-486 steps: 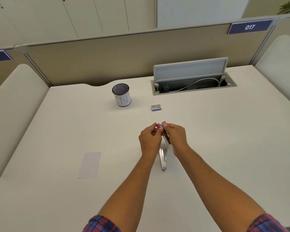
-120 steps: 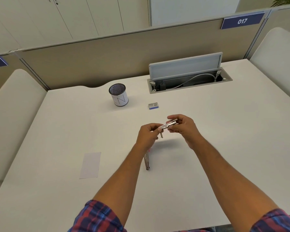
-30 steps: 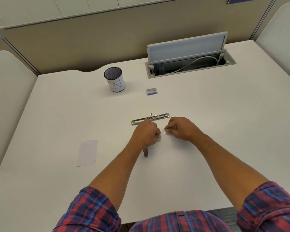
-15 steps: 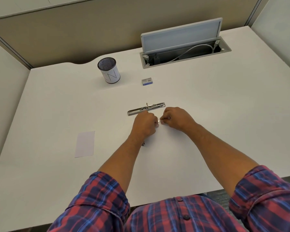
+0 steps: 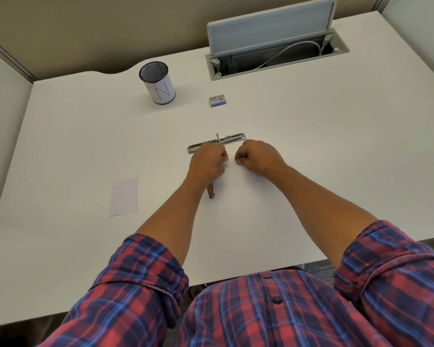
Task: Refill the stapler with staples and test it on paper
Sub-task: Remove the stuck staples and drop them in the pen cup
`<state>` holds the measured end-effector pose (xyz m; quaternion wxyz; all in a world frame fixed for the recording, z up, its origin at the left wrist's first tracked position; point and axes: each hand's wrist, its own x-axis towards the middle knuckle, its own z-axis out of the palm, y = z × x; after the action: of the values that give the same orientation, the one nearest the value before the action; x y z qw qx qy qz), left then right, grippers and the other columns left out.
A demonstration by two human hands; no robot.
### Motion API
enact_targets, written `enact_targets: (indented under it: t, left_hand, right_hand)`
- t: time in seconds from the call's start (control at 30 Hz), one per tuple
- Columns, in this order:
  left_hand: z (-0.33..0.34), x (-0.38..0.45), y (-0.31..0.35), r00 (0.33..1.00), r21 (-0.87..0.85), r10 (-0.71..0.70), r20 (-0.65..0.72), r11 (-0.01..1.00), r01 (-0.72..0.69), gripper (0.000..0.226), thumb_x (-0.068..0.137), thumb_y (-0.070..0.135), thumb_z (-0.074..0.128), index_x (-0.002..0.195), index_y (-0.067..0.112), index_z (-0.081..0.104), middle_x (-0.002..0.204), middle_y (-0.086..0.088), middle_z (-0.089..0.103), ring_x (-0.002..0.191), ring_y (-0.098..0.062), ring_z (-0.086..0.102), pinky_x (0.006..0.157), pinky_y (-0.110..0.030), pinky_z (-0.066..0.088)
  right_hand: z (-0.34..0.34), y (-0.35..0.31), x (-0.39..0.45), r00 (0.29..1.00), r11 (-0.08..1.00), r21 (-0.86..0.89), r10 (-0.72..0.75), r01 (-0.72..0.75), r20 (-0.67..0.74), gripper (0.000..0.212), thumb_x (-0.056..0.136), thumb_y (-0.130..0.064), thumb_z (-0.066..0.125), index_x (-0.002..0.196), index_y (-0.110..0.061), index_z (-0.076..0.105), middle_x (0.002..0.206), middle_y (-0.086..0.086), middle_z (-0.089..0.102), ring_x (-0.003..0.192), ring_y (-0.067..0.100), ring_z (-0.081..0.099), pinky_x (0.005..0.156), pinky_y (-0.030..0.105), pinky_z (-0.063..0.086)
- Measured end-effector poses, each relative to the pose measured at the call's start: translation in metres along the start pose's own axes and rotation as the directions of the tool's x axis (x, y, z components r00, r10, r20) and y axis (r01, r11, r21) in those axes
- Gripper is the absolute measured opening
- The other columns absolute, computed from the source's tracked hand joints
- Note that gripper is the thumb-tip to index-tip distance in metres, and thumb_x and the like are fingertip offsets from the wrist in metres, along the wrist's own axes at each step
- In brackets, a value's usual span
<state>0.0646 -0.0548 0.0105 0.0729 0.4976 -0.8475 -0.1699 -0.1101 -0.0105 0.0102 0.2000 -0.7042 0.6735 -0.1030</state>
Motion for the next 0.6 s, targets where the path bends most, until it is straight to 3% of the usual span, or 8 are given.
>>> enact_targets:
  t: [0.2, 0.37, 0.47, 0.53, 0.6]
  left_hand:
    - [0.001, 0.000, -0.020, 0.991, -0.123, -0.097, -0.091, 0.989, 0.086, 0.023, 0.084, 0.006, 0.058, 0.086, 0.022, 0.074, 0.088, 0.007, 0.071, 0.092, -0.024, 0.062, 0.074, -0.041, 0.054]
    - [-0.003, -0.002, -0.008, 0.990, -0.362, -0.125, -0.065, 0.928, 0.094, 0.017, 0.088, 0.023, 0.071, 0.103, 0.023, 0.079, 0.101, 0.009, 0.076, 0.092, -0.010, 0.065, 0.082, -0.028, 0.052]
    - [-0.008, -0.001, -0.003, 0.982, -0.532, -0.178, -0.060, 0.838, 0.119, 0.014, 0.085, 0.029, 0.072, 0.096, 0.025, 0.081, 0.087, 0.010, 0.077, 0.081, -0.008, 0.067, 0.070, -0.028, 0.054]
    - [-0.011, 0.000, -0.004, 0.974, -0.604, -0.218, -0.059, 0.785, 0.139, 0.009, 0.084, 0.026, 0.075, 0.090, 0.022, 0.081, 0.078, 0.007, 0.076, 0.074, -0.014, 0.069, 0.058, -0.028, 0.055]
    - [-0.011, 0.000, -0.008, 0.975, -0.663, -0.222, -0.035, 0.735, 0.143, 0.007, 0.079, 0.024, 0.078, 0.085, 0.021, 0.081, 0.075, 0.007, 0.076, 0.072, -0.016, 0.070, 0.059, -0.029, 0.056]
  right_hand:
    - [0.002, 0.005, 0.008, 0.996, 0.984, 0.159, 0.087, -0.085, -0.008, 0.007, 0.087, -0.017, 0.068, 0.090, -0.018, 0.075, 0.096, -0.006, 0.061, 0.089, 0.016, 0.062, 0.081, 0.032, 0.051]
    - [-0.003, -0.002, 0.010, 0.992, 0.921, 0.381, 0.113, -0.083, -0.059, 0.004, 0.089, -0.019, 0.074, 0.091, -0.016, 0.076, 0.088, -0.004, 0.072, 0.077, 0.008, 0.062, 0.073, 0.021, 0.048]
    - [-0.004, -0.010, 0.007, 0.991, 0.873, 0.485, 0.107, -0.055, -0.079, 0.008, 0.084, -0.020, 0.080, 0.088, -0.014, 0.075, 0.080, -0.008, 0.072, 0.070, 0.000, 0.063, 0.065, 0.010, 0.045]
    - [-0.004, -0.011, 0.006, 0.988, 0.823, 0.566, 0.117, -0.043, -0.096, 0.010, 0.080, -0.014, 0.082, 0.087, -0.012, 0.076, 0.080, -0.008, 0.074, 0.072, 0.001, 0.068, 0.070, 0.013, 0.050]
    - [-0.004, -0.011, 0.005, 0.987, 0.787, 0.616, 0.116, -0.022, -0.113, 0.013, 0.078, -0.012, 0.084, 0.087, -0.010, 0.076, 0.081, -0.006, 0.076, 0.075, 0.002, 0.071, 0.074, 0.016, 0.055]
